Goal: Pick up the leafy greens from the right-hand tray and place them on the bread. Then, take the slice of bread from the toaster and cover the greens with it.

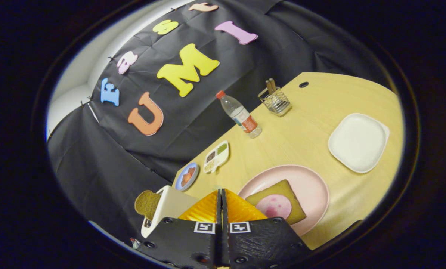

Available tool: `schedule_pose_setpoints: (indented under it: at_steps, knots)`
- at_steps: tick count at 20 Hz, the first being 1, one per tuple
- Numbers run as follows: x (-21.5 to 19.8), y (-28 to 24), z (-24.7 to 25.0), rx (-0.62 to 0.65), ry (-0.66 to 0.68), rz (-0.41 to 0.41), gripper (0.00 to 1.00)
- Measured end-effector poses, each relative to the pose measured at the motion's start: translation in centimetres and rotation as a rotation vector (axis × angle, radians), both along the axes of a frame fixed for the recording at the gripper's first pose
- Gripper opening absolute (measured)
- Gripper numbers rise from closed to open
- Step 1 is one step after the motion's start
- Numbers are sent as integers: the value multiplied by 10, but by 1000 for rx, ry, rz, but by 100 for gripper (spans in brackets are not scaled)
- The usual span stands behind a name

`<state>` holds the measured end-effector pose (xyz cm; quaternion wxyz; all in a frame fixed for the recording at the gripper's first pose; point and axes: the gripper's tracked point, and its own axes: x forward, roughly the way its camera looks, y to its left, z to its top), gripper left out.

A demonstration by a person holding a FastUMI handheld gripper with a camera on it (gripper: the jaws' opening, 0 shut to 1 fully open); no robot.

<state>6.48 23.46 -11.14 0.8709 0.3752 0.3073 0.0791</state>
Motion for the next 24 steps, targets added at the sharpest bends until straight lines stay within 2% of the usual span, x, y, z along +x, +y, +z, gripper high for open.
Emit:
schedule_pose_setpoints:
  at_steps: [4,9,12,17,19,22,24]
  knots:
    - [6,-32,-11,-85,-17,-59,0]
    - [5,-57,-45,-161,36,-81,0]
    - [3,-58,-56,-229,33,-44,0]
    - [10,-52,-71,-282,27,22,12]
    - [9,-51,-73,-304,21,44,28]
    - [15,-60,-67,-369,-24,33,75]
    - [16,-65,-52,-418,-68,20,78]
